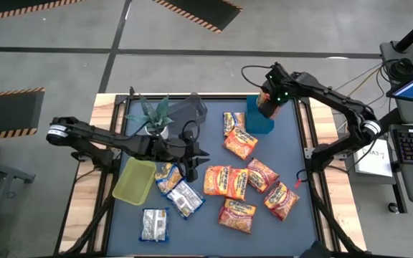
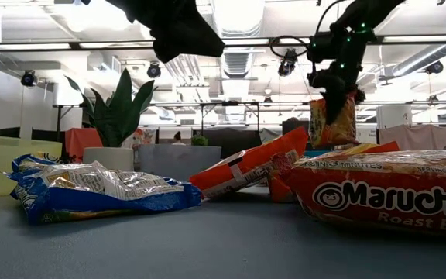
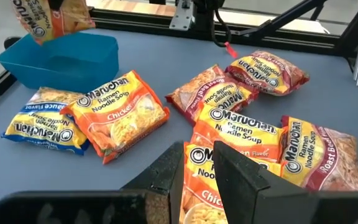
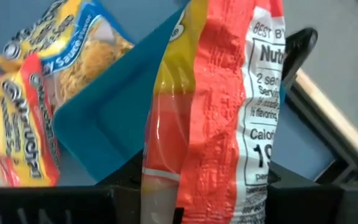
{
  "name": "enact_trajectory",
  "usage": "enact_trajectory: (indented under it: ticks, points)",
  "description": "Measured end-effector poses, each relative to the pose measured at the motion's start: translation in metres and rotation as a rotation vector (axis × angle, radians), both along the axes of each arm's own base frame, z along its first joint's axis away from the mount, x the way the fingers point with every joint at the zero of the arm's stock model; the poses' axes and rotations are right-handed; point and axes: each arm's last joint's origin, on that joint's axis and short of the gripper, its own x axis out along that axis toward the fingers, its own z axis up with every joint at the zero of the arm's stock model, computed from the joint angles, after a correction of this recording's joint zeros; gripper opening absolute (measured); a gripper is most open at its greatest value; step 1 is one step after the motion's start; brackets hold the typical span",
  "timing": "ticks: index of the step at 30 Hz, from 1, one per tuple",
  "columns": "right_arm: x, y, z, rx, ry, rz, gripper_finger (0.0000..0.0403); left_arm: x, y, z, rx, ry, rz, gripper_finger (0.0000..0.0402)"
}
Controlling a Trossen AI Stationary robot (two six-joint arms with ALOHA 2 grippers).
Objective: Sort Maruchan noodles
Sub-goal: Put the orange noodle pack into blue bin
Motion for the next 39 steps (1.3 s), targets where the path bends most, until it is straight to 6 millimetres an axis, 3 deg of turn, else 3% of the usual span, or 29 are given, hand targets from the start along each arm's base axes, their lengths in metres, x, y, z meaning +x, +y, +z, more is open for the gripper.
enact_trajectory:
  ticks: [16,24,33,36,39]
  points:
    - [0.002,-0.004,-0.021,0.062,-0.162,-0.376,0.0117,0.001,0.0,0.001,0.005,-0.014,0.002,0.007]
    - [-0.003,-0.004,-0.035,-0.015,-0.11,-0.627,0.013,0.002,0.002,0.001,0.04,-0.022,0.04,0.007]
    - [-0.004,-0.003,-0.045,-0.031,-0.111,-0.628,0.0122,0.002,0.002,0.001,0.048,-0.021,0.039,0.007]
    - [-0.001,-0.005,-0.043,-0.077,-0.109,-0.528,0.013,0.002,0.002,0.001,0.048,-0.021,0.039,0.007]
    - [0.005,-0.007,-0.037,-0.144,-0.081,-0.317,0.013,0.002,0.002,0.001,0.048,-0.021,0.039,0.007]
